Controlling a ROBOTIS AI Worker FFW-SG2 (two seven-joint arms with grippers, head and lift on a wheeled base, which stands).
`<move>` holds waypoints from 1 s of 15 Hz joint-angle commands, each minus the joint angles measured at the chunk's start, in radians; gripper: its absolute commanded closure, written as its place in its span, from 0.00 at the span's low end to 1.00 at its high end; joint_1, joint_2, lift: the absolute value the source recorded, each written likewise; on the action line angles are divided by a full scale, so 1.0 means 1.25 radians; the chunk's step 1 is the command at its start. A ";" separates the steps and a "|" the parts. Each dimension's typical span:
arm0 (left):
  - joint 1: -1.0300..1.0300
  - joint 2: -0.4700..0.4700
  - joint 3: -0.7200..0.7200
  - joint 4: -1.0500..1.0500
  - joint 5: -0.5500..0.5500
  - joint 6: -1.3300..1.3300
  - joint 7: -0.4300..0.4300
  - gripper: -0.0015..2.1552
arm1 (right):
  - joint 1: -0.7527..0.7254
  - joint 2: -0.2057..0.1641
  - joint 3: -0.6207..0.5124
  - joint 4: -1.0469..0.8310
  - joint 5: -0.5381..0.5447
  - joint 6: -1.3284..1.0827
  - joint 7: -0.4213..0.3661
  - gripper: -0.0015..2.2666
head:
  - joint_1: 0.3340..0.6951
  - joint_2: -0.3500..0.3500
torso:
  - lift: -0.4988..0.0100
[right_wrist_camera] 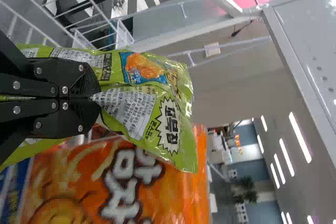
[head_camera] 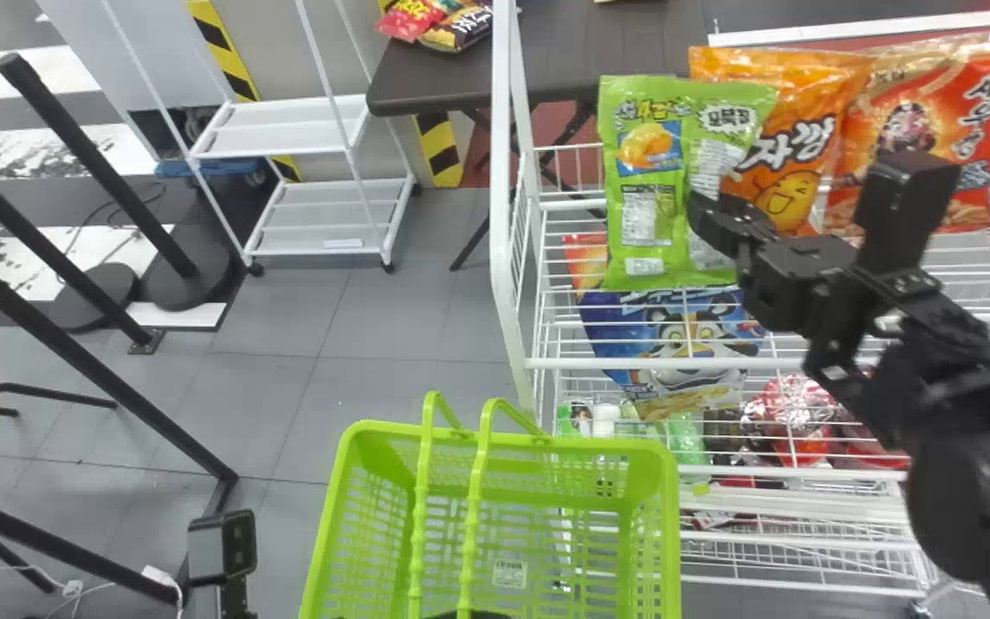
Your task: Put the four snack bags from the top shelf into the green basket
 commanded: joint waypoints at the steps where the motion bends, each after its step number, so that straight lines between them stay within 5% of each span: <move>1: -0.015 -0.001 0.001 0.000 -0.003 0.009 -0.008 1.00 | 0.139 -0.005 -0.038 -0.181 -0.010 0.092 0.004 0.99 | 1.00 0.72 | 0.98; 7: -0.035 -0.007 -0.008 0.001 -0.014 0.034 -0.008 1.00 | 0.423 -0.017 -0.023 -0.461 -0.012 0.242 0.048 0.99 | 1.00 0.70 | 0.98; 15: -0.030 -0.012 -0.012 0.000 -0.014 0.034 -0.008 1.00 | 0.393 -0.045 0.156 -0.390 0.030 0.423 0.041 0.99 | 1.00 1.00 | 0.98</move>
